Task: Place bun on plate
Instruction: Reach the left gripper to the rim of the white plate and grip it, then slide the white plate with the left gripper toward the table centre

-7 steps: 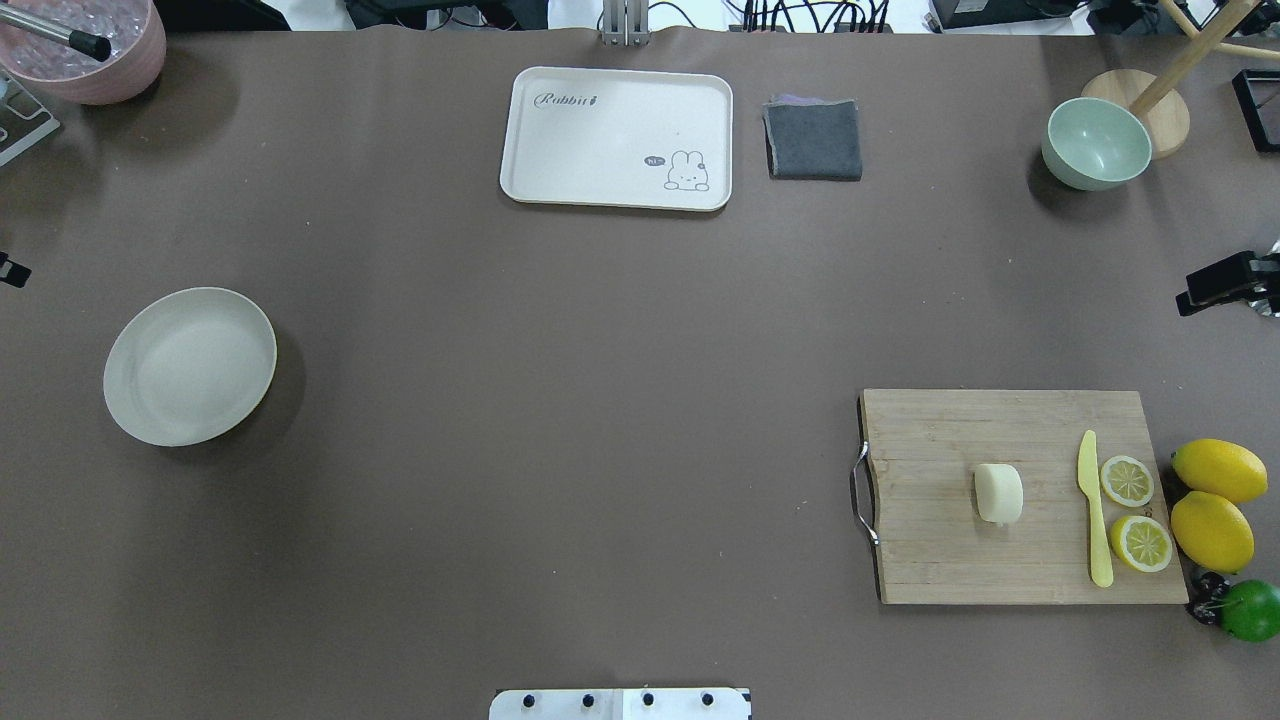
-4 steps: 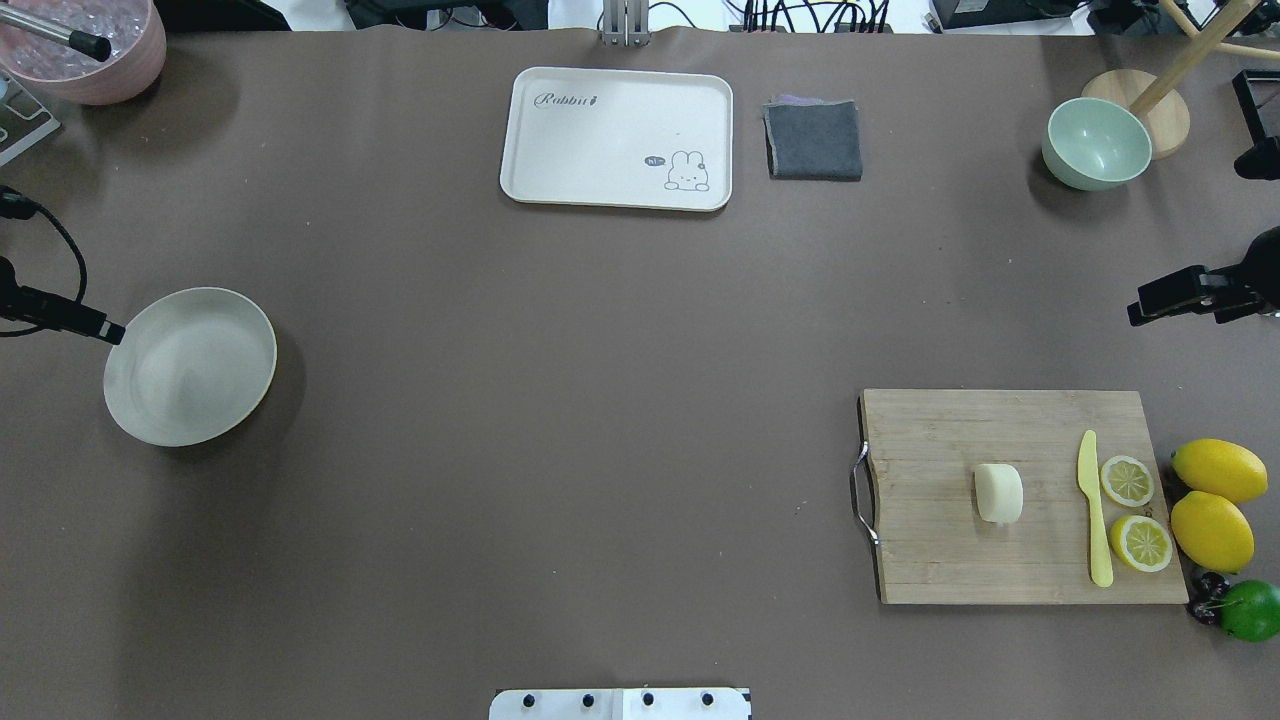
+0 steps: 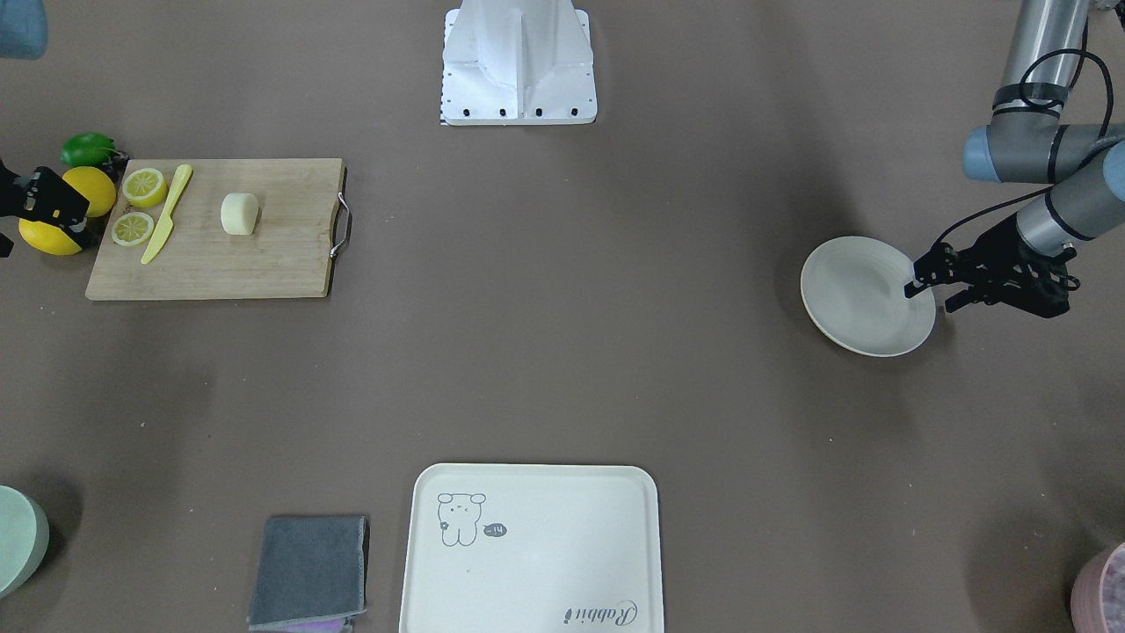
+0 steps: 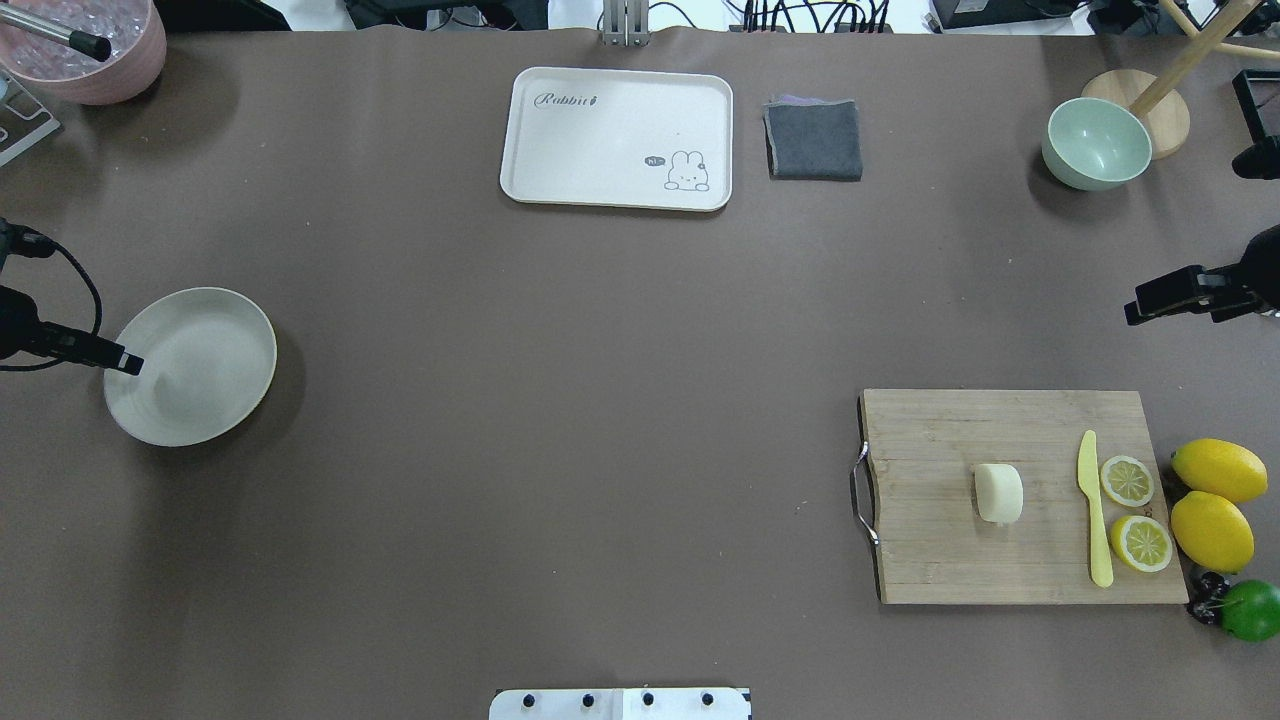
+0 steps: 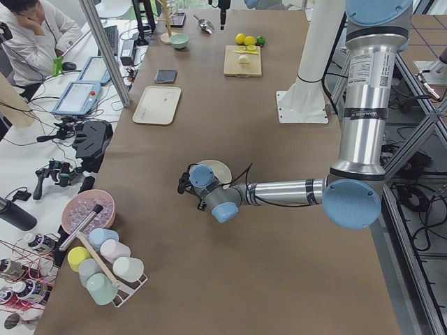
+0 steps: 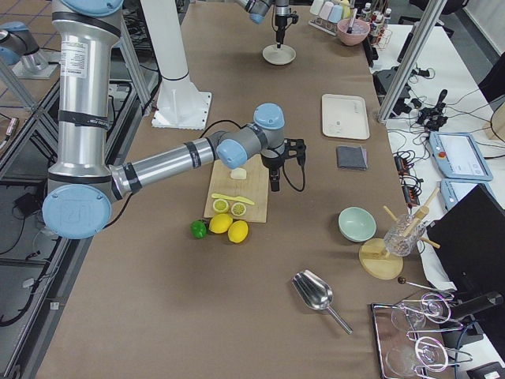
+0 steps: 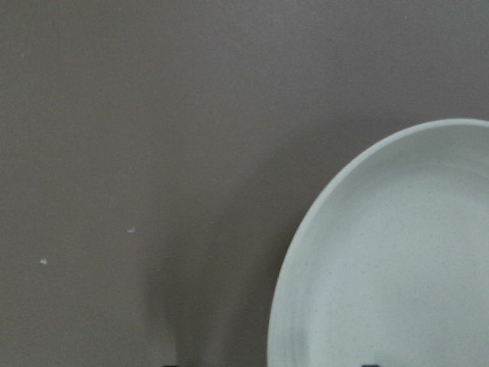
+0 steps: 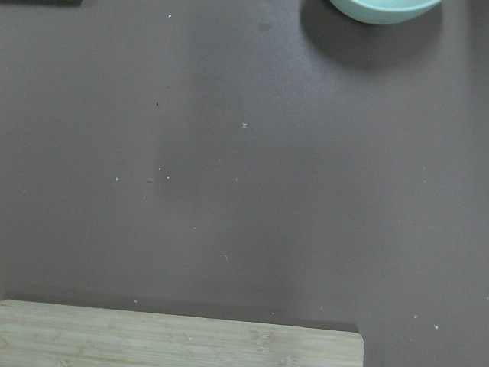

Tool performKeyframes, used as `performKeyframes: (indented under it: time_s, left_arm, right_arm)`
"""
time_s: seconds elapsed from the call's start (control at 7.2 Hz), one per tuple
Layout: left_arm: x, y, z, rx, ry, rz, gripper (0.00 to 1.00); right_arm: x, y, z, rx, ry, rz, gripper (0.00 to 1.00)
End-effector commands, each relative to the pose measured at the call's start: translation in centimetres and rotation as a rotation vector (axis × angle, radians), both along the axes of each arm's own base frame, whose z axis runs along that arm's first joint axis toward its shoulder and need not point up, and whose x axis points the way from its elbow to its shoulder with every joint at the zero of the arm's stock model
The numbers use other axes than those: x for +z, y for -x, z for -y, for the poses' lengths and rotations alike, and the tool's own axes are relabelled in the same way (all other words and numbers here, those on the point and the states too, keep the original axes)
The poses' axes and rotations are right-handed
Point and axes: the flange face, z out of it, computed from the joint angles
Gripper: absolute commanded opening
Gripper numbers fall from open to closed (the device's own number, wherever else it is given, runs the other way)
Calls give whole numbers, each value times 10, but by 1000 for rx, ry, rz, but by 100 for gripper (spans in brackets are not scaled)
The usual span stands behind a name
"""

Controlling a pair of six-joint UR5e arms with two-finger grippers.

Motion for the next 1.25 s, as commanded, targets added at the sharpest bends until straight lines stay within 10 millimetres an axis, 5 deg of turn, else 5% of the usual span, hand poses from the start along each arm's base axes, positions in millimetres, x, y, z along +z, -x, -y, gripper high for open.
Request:
performKeyframes:
  time_s: [0.0, 0.42, 0.56, 0.69, 1.11]
  left_arm:
    - [-3, 0, -2, -8, 10, -16, 0]
    - [-38, -3, -2, -71, 54, -128, 0]
    - [-66, -11, 5, -100, 93, -165, 0]
    - [-103, -33, 17, -115, 136, -211, 0]
    - [-211, -154, 20, -97, 180, -303, 0]
  right_arm:
    - [0, -1, 0, 2, -1, 0, 100]
    - [1, -2, -1, 3, 0, 0, 100]
    - [0, -2, -1, 2, -1, 2, 100]
    - [0, -2, -1, 0, -1, 2, 100]
    - [1, -2, -1, 1, 2, 1, 100]
